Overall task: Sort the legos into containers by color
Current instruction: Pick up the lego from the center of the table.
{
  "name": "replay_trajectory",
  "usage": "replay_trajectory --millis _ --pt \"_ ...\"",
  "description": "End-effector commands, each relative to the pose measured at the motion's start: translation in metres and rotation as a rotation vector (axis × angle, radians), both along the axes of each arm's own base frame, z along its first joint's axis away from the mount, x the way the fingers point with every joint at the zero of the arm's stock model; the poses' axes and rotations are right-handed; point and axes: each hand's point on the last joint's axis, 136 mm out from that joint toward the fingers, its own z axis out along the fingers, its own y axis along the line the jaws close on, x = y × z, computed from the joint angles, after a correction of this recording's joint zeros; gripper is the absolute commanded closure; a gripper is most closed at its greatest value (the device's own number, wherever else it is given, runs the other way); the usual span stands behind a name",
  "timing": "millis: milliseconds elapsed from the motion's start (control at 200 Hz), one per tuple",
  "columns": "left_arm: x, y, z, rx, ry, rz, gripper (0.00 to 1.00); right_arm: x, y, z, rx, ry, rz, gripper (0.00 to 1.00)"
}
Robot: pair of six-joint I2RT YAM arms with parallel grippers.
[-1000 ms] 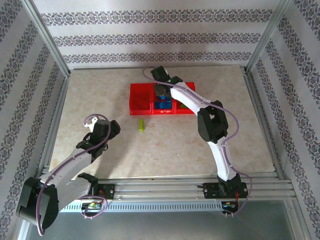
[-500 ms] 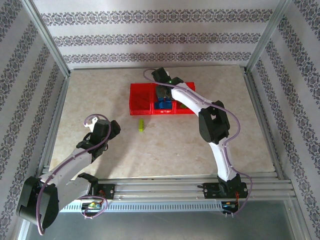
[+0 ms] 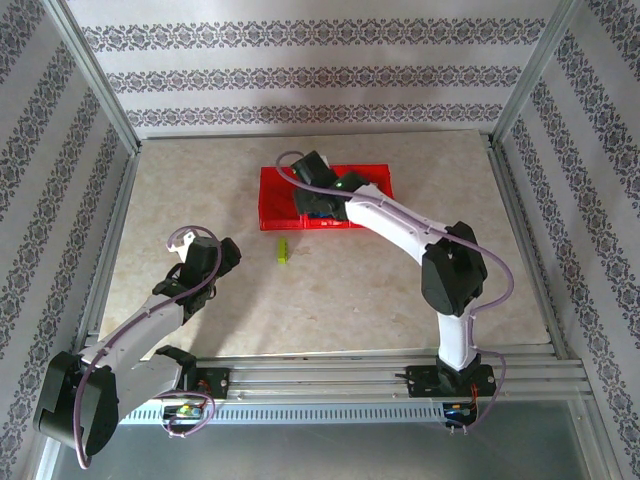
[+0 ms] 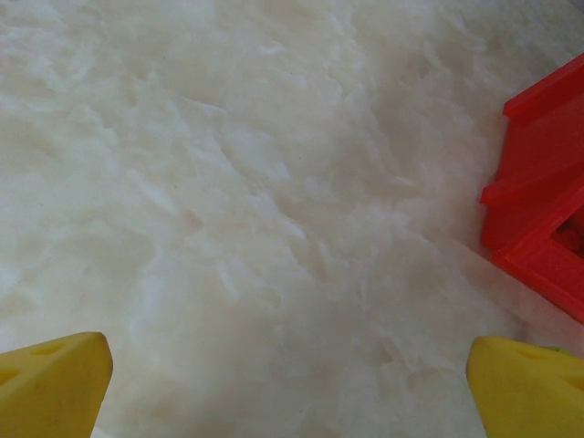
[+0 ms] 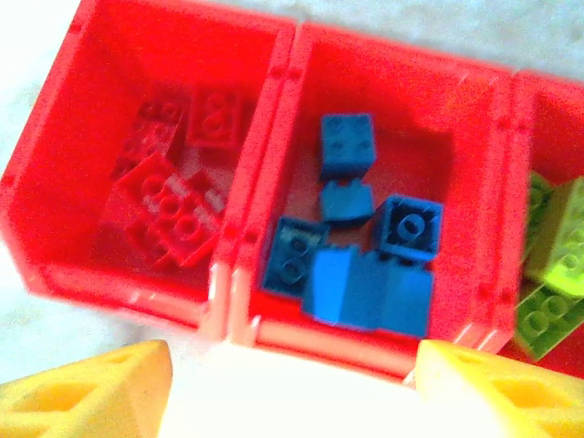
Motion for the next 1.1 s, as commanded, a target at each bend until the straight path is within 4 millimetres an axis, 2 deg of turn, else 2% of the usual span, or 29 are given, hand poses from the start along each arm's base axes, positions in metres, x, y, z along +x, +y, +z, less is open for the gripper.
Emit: replay_trajectory --millis 0,210,265,350,475,810,1019,1094 --pt "0.009 0.003 0.012 -0.015 -0.042 0.021 0.00 -0.025 0.011 -0.013 0.023 0.058 0.000 0.24" --pt "0.007 0.003 0.009 -0.019 -0.038 0.026 0.00 -0.061 0.032 -0.042 0.059 0.162 0.016 0.10" --pt "0.007 0.003 0.009 -0.022 -0.038 0.026 0.00 -0.067 0.036 -0.050 0.060 0.185 0.017 0.02" --pt "0.007 0.003 0.007 -0.024 -0.037 0.025 0.00 -0.074 0.041 -0.062 0.063 0.218 0.019 0.02" --pt "0.006 0.003 0.006 -0.026 -0.034 0.025 0.00 -0.082 0.051 -0.077 0.082 0.265 0.026 0.02" --pt "0.004 0.004 0.002 -0.026 -0.026 0.030 0.00 -0.083 0.070 -0.105 0.096 0.339 0.061 0.02" --pt "0.004 0.004 0.002 -0.030 -0.027 0.033 0.00 -0.079 0.079 -0.119 0.077 0.357 0.083 0.20" --pt "0.004 0.004 0.001 -0.030 -0.024 0.033 0.00 -0.076 0.082 -0.123 0.062 0.363 0.091 0.22"
